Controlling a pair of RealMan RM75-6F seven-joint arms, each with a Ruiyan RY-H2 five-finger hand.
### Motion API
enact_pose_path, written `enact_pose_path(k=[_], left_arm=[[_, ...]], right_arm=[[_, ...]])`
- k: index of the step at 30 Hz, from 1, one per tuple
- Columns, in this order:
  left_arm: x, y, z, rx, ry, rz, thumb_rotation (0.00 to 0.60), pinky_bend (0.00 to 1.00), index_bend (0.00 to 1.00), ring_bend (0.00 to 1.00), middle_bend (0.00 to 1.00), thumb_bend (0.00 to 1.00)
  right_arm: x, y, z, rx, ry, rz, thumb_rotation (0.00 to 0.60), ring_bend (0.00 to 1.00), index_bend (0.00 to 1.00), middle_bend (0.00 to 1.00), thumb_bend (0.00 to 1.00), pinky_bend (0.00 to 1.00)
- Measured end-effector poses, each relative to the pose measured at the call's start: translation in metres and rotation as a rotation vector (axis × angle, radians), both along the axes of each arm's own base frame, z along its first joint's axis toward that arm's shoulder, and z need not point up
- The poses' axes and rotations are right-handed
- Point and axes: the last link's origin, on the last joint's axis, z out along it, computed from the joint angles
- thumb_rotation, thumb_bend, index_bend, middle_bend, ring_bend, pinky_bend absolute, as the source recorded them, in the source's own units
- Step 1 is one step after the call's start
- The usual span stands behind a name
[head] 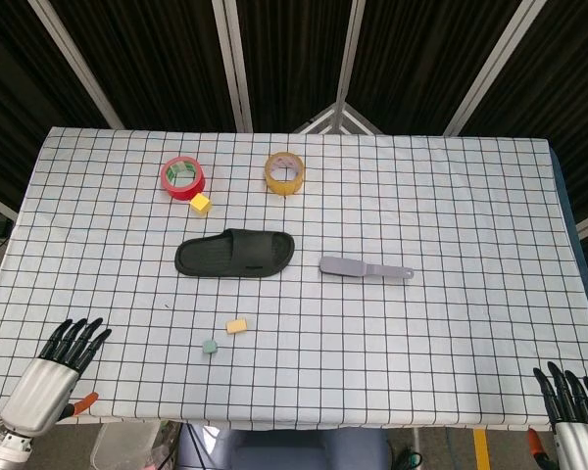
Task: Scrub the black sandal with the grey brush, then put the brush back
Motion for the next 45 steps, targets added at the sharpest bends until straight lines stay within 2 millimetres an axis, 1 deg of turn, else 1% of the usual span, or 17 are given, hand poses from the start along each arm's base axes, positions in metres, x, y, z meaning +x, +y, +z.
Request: enact_pose_path(k=[9,12,14,17,21,24,26,27,30,34,37,41,45], left_arm=[[0.0,-0.004,-0.002,0.001,0.003,-0.004,0.578,0.02,0.0,0.0,0.0,0.16],[0.0,-0.003,-0.003,-0.004,0.003,-0.015,0.576,0.02,0.0,0.0,0.0,0.16],[0.001,0.0,-0.003,0.007,0.001,-0.026,0.575,0.02,0.0,0.0,0.0,0.16],[0.002,0.004,-0.004,0.03,0.008,-0.043,0.575,0.02,0.0,0.0,0.0,0.16],[0.005,0.01,-0.008,0.05,0.029,-0.059,0.574,0.02,0.0,0.0,0.0,0.16],[0.006,0.013,-0.013,0.047,0.047,-0.068,0.574,0.02,0.0,0.0,0.0,0.16],[0.007,0.016,-0.016,0.047,0.057,-0.071,0.577,0.02,0.0,0.0,0.0,0.16],[0.008,0.017,-0.018,0.05,0.059,-0.075,0.581,0.02,0.0,0.0,0.0,0.16],[0.011,0.023,-0.019,0.066,0.064,-0.097,0.589,0.02,0.0,0.0,0.0,0.16],[0.015,0.029,-0.02,0.087,0.074,-0.122,0.587,0.02,0.0,0.0,0.0,0.16],[0.013,0.031,-0.019,0.093,0.082,-0.115,0.589,0.02,0.0,0.0,0.0,0.16],[0.008,0.034,-0.016,0.106,0.081,-0.087,0.589,0.02,0.0,0.0,0.0,0.16],[0.005,0.038,-0.012,0.124,0.081,-0.063,0.593,0.02,0.0,0.0,0.0,0.16]], right_arm=[[0.002,0.001,-0.004,0.008,0.003,0.016,0.6,0.0,0.0,0.0,0.42,0.0],[0.004,-0.006,-0.009,0.01,-0.009,0.042,0.6,0.0,0.0,0.0,0.42,0.0],[0.006,-0.016,-0.013,0.003,-0.018,0.07,0.6,0.0,0.0,0.01,0.42,0.0],[0.008,-0.038,-0.02,-0.01,-0.02,0.116,0.6,0.0,0.0,0.05,0.42,0.0],[0.011,-0.074,-0.031,-0.004,0.002,0.152,0.6,0.04,0.04,0.1,0.42,0.01],[0.013,-0.101,-0.042,0.017,0.004,0.157,0.6,0.05,0.06,0.11,0.42,0.01],[0.016,-0.122,-0.051,0.046,0.004,0.155,0.6,0.06,0.08,0.12,0.42,0.01],[0.017,-0.127,-0.054,0.054,0.004,0.153,0.6,0.07,0.09,0.13,0.42,0.01],[0.022,-0.152,-0.069,0.099,0.014,0.144,0.6,0.08,0.12,0.15,0.42,0.01],[0.035,-0.187,-0.094,0.157,0.035,0.149,0.6,0.1,0.15,0.17,0.42,0.02],[0.047,-0.207,-0.113,0.194,0.048,0.157,0.6,0.12,0.17,0.19,0.42,0.03],[0.061,-0.229,-0.137,0.241,0.037,0.154,0.6,0.13,0.19,0.21,0.42,0.05],[0.072,-0.251,-0.156,0.271,0.045,0.164,0.6,0.14,0.2,0.22,0.42,0.06]])
